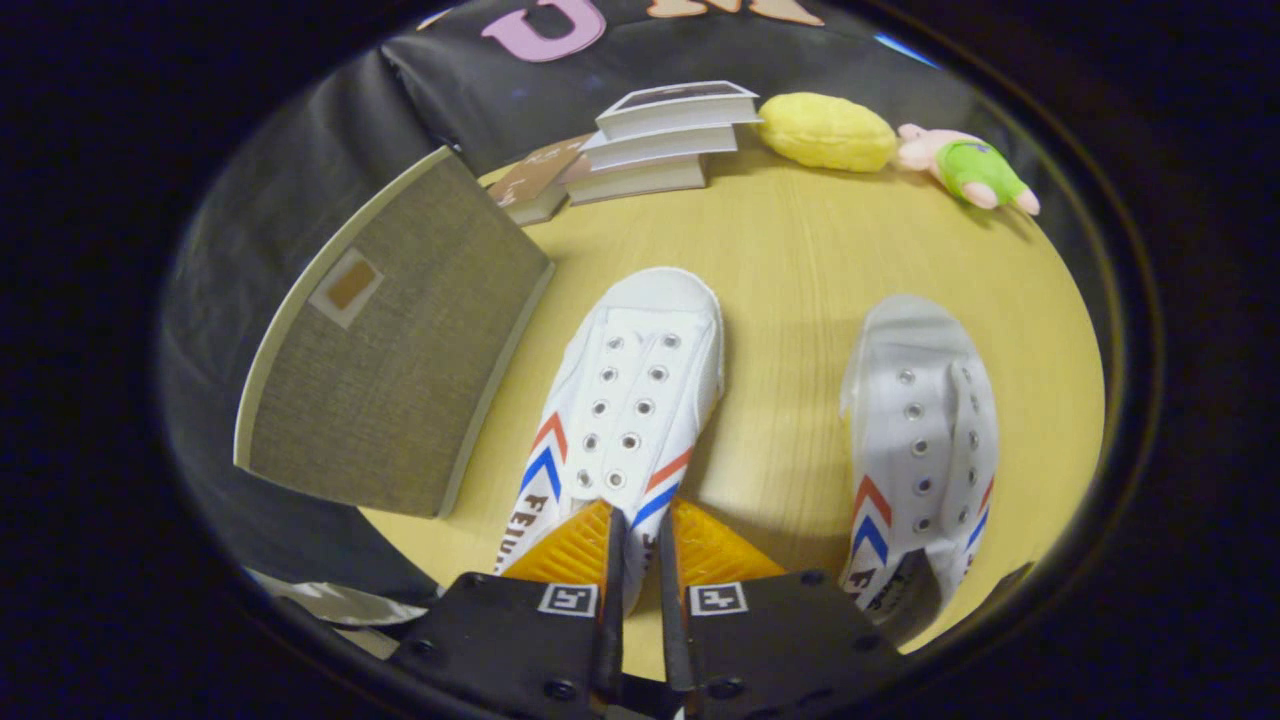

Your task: Open the storage box then place both shoes into the box .Put the left shoe in first, then the right shoe, with the right side of both shoes facing outward in a uniform manner.

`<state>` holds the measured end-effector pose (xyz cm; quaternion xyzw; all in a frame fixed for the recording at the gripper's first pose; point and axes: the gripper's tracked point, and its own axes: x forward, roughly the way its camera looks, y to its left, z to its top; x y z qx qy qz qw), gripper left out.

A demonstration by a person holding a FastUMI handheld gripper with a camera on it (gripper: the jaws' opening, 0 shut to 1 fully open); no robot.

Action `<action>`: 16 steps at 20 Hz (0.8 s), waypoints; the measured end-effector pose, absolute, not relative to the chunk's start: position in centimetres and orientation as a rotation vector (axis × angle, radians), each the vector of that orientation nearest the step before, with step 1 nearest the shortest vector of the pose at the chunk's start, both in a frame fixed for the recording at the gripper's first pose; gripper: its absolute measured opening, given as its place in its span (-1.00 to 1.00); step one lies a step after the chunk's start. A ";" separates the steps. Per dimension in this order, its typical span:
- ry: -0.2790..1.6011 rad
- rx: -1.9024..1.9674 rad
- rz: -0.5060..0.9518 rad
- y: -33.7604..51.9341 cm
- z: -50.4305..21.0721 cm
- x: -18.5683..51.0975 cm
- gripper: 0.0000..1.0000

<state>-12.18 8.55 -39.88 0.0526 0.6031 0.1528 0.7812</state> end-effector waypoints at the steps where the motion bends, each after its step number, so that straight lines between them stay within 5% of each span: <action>1: 1.300 0.130 0.323 8.5 -40.0 -12.2 -0.59; 7: 1.295 0.229 0.256 8.2 -39.4 -11.9 -0.92; 16: 1.263 0.444 0.186 8.9 -37.8 -11.7 -0.93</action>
